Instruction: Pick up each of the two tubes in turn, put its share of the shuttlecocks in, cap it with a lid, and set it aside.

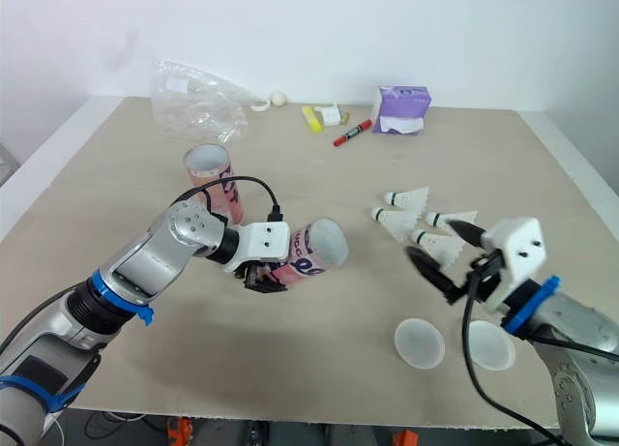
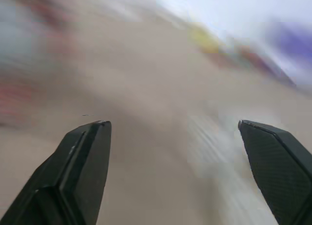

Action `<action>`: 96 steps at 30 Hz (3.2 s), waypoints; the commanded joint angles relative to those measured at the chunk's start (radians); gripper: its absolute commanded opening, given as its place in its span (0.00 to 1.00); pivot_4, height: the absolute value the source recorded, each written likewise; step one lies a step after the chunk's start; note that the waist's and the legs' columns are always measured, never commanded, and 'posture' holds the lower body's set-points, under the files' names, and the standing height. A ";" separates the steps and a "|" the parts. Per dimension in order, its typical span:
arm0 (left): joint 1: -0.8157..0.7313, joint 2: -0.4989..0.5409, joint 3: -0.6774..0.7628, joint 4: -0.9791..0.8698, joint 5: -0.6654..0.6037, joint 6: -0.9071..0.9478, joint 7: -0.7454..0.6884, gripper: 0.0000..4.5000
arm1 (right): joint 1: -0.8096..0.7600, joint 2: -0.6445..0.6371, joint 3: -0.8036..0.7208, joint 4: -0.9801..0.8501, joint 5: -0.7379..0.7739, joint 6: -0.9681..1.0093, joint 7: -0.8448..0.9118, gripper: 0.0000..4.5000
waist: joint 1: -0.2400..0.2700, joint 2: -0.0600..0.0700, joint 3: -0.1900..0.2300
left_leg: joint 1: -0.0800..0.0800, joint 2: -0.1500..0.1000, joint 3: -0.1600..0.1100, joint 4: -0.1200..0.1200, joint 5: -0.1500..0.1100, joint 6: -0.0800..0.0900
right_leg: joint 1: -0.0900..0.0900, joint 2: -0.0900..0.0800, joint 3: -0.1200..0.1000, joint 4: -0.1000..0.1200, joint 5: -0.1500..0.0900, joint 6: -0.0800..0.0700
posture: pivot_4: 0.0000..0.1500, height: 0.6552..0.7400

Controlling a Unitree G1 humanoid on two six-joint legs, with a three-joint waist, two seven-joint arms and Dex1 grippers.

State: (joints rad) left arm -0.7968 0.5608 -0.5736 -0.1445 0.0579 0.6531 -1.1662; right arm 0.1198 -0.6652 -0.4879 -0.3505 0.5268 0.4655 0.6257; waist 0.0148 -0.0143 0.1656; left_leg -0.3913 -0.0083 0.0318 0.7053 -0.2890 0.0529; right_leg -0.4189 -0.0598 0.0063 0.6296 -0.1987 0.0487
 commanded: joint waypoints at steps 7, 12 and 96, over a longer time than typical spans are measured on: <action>0.007 0.009 -0.018 0.007 0.021 -0.003 0.000 0.81 | -0.094 0.002 0.066 0.200 -0.077 -0.030 -0.016 1.00 | -0.005 0.006 -0.002 | 0.000 0.000 0.001 0.000 0.000 0.001 | 0.000 0.001 0.001 0.000 0.000 0.000 | 1.00 1.00; 0.009 0.012 -0.015 0.002 0.021 0.005 0.004 0.81 | -0.153 0.013 0.094 0.194 -0.050 0.020 -0.020 1.00 | -0.004 0.006 -0.002 | 0.000 0.000 0.001 0.000 0.000 0.001 | -0.001 0.001 0.002 0.000 0.001 0.001 | 1.00 1.00; -0.009 -0.013 -0.026 0.053 0.040 -0.015 0.011 0.81 | -0.474 -0.424 0.207 -0.244 0.225 0.261 0.270 0.81 | -0.003 0.000 0.000 | -0.001 -0.002 -0.001 0.000 0.001 0.004 | 0.000 -0.002 0.002 -0.001 0.001 0.002 | 1.00 1.00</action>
State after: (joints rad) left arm -0.8069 0.5482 -0.5770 -0.1135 0.0654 0.6335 -1.1674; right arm -0.3254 -1.0747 -0.2997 -0.6045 0.7716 0.7392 0.9045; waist 0.0122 -0.0144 0.1656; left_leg -0.3920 -0.0107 0.0309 0.7050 -0.2874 0.0565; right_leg -0.4191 -0.0617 0.0085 0.6284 -0.1976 0.0507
